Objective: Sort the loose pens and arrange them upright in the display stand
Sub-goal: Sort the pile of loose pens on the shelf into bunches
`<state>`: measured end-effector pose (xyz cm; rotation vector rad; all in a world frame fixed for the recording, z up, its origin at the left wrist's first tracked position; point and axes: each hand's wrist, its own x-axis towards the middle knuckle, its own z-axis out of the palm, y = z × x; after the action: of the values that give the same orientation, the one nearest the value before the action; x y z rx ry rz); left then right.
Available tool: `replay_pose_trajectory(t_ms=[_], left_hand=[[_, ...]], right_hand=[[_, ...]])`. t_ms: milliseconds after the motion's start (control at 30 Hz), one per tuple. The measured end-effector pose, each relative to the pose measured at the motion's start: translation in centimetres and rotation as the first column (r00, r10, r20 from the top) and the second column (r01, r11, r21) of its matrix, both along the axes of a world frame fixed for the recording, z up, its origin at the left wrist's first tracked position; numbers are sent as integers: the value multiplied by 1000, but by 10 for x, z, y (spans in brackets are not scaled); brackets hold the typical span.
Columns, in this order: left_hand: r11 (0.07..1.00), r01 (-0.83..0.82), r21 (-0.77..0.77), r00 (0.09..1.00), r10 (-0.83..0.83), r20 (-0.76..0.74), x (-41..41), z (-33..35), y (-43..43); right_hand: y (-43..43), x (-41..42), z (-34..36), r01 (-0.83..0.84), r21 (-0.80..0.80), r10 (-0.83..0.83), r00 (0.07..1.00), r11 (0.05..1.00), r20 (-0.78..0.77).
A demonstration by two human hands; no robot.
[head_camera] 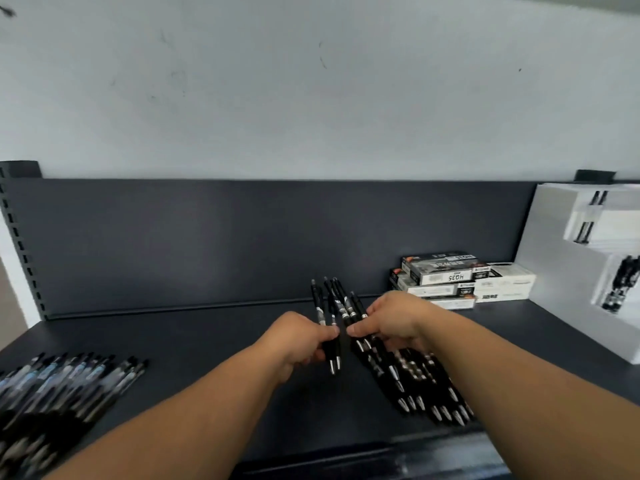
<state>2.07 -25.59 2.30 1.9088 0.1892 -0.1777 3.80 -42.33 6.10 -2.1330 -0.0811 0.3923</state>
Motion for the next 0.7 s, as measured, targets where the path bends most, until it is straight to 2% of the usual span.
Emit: replay_pose_trajectory(t_ms=[167, 267, 467, 600, 700], left_hand=[[996, 80, 29, 990, -76, -115, 4, -7, -53], [992, 106, 72, 986, -96, -133, 2, -9, -69], [976, 77, 203, 992, -56, -109, -6, -9, -77], [968, -1, 252, 997, 20, -72, -7, -12, -79], [939, -44, 341, 998, 58, -31, -12, -11, -81]], right_hand=[[-62, -8, 4, -15, -246, 13, 1000, 969, -10], [-74, -2, -7, -2, -356, 18, 999, 934, 41], [-85, 6, -13, 48, -466, 29, 987, 884, 156], [-85, 9, -21, 131, -434, -6, 960, 891, 280], [-80, 7, -26, 108, -339, -15, 964, 935, 265]])
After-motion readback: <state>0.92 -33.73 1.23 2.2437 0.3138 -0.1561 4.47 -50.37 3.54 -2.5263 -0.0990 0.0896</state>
